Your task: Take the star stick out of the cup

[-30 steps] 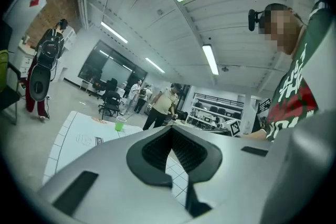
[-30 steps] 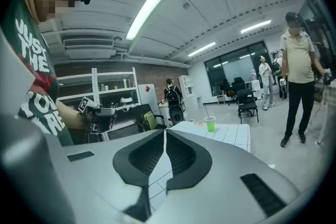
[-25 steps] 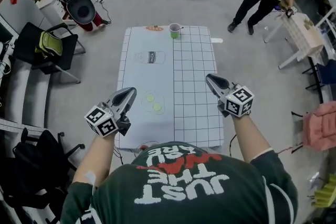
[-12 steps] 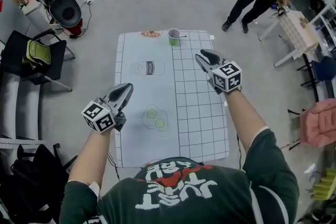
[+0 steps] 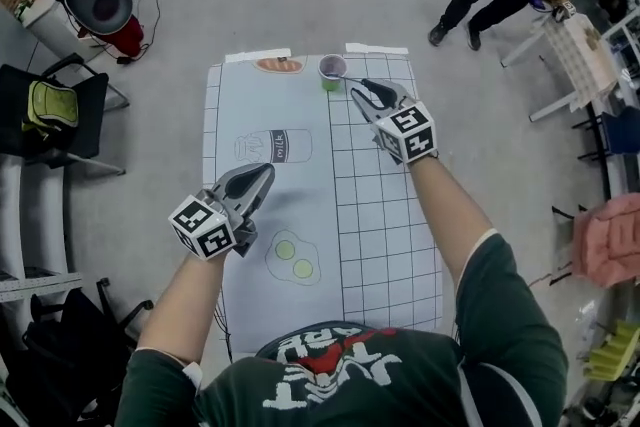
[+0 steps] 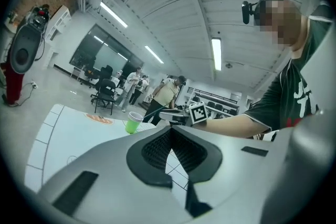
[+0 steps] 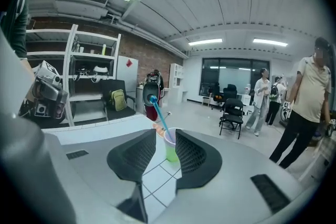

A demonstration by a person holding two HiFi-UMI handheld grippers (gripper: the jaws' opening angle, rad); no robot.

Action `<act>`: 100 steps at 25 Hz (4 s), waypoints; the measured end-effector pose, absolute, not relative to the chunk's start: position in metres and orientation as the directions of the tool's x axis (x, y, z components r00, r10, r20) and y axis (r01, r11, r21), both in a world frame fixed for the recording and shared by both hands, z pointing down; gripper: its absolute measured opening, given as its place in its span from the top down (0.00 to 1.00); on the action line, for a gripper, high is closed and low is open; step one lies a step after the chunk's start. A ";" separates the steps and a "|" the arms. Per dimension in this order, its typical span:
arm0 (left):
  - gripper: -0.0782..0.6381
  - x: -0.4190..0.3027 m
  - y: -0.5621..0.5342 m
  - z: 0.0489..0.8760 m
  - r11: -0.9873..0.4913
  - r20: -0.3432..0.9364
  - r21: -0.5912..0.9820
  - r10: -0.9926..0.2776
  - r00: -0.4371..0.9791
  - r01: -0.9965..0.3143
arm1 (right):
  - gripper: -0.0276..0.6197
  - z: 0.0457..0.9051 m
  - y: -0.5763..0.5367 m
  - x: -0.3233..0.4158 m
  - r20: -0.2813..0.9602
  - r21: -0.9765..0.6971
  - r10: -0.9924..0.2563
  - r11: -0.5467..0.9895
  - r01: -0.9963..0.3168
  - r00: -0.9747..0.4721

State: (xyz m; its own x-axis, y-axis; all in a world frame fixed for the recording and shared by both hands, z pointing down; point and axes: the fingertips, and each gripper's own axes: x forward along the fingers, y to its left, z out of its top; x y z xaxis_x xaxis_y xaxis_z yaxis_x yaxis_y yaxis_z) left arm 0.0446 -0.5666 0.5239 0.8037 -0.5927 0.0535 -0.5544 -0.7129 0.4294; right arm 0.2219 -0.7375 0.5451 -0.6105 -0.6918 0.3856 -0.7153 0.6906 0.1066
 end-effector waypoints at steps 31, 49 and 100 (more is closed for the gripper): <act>0.88 0.066 -0.580 0.575 -0.718 0.039 0.483 -0.553 0.832 -0.500 | 0.89 0.580 -0.787 0.195 0.356 0.241 -0.744 0.658 -0.714 -0.565; 0.88 0.044 -0.549 0.496 -0.754 -0.021 0.400 -0.577 0.817 -0.522 | 0.89 0.451 -0.752 0.193 0.281 0.327 -0.782 0.622 -0.711 -0.556; 0.88 0.085 -0.295 0.281 -0.712 -0.117 0.186 -0.700 0.704 -0.677 | 0.89 0.149 -0.332 0.260 -0.043 0.375 -0.550 0.765 -0.523 -0.834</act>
State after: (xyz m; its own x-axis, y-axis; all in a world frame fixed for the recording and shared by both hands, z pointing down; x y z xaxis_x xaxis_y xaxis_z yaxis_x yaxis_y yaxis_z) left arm 0.0849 -0.2949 0.2808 0.7043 -0.7001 -0.1173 -0.6769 -0.7122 0.1861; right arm 0.2597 -0.3323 0.1494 -0.8344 -0.5495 -0.0426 -0.5232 0.7653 0.3749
